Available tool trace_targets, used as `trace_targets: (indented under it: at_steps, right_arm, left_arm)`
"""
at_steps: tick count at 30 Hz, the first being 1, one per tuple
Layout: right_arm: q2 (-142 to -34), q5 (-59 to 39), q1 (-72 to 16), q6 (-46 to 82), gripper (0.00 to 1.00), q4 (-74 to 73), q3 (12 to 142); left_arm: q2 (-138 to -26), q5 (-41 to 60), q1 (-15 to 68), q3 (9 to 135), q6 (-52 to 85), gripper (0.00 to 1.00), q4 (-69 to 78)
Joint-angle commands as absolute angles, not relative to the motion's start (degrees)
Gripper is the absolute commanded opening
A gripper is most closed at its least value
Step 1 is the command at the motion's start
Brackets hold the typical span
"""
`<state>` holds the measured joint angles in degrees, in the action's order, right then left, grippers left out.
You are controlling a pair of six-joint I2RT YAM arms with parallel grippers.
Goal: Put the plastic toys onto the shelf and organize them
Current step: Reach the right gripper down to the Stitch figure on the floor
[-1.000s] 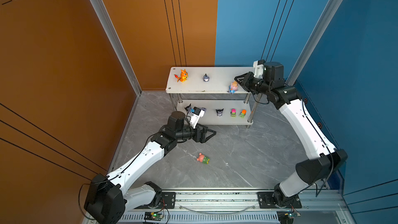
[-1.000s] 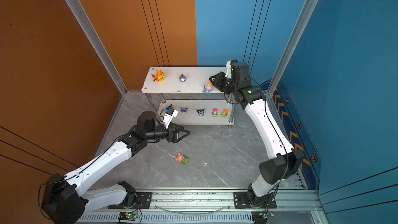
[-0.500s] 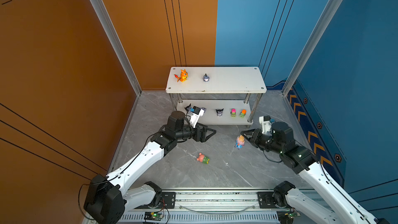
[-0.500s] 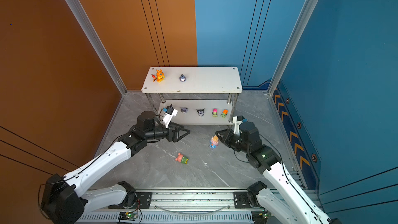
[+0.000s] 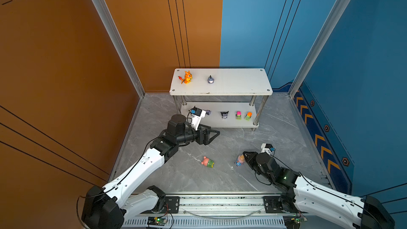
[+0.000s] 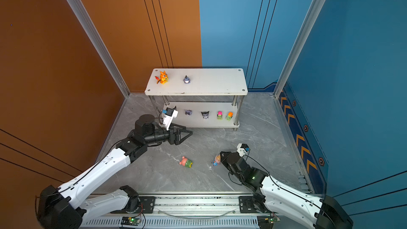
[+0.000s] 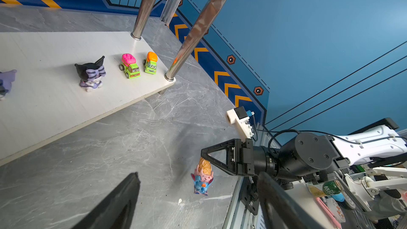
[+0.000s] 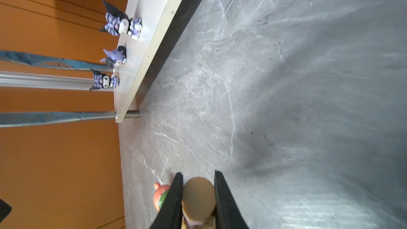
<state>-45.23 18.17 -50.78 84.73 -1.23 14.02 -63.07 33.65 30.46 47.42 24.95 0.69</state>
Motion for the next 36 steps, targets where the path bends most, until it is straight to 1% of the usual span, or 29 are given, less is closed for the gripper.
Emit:
trace_targets:
  at_steps: [1, 7, 15, 22, 25, 31, 32, 36]
  right_arm:
    - [-44.7, 28.6, -52.8, 93.0, 0.17, -3.3, 11.6]
    - [-44.3, 34.2, -55.4, 98.3, 0.17, 2.2, 11.1]
    - [-51.2, 32.9, -55.9, 101.8, 0.18, 4.7, 12.3]
    - [-56.6, 33.2, -57.4, 103.5, 0.2, 3.5, 12.1]
    - [-57.5, 33.2, -57.9, 104.3, 0.26, 4.7, 12.3]
    - [-55.2, 32.1, -58.3, 104.6, 0.52, 13.1, 14.2]
    - [-53.6, 32.0, -58.3, 103.8, 0.55, 16.2, 15.0]
    - [-44.7, 35.4, -58.2, 95.6, 0.61, 31.1, 20.8]
  left_arm:
    - [-63.1, 32.8, 31.0, 46.1, 25.3, 0.85, 2.5]
    - [-64.0, 33.2, 31.0, 46.2, 25.3, 0.85, 3.2]
    - [-64.7, 33.6, 30.9, 45.8, 25.5, 0.85, 4.4]
    - [-64.7, 33.7, 31.0, 45.3, 25.2, 0.85, 4.4]
    - [-64.8, 33.9, 30.9, 45.1, 25.2, 0.85, 4.6]
    - [-64.9, 34.4, 30.8, 45.2, 25.2, 0.85, 4.8]
    - [-64.8, 34.5, 30.8, 45.1, 25.2, 0.85, 4.8]
    - [-64.4, 34.5, 30.8, 44.7, 25.0, 0.85, 4.7]
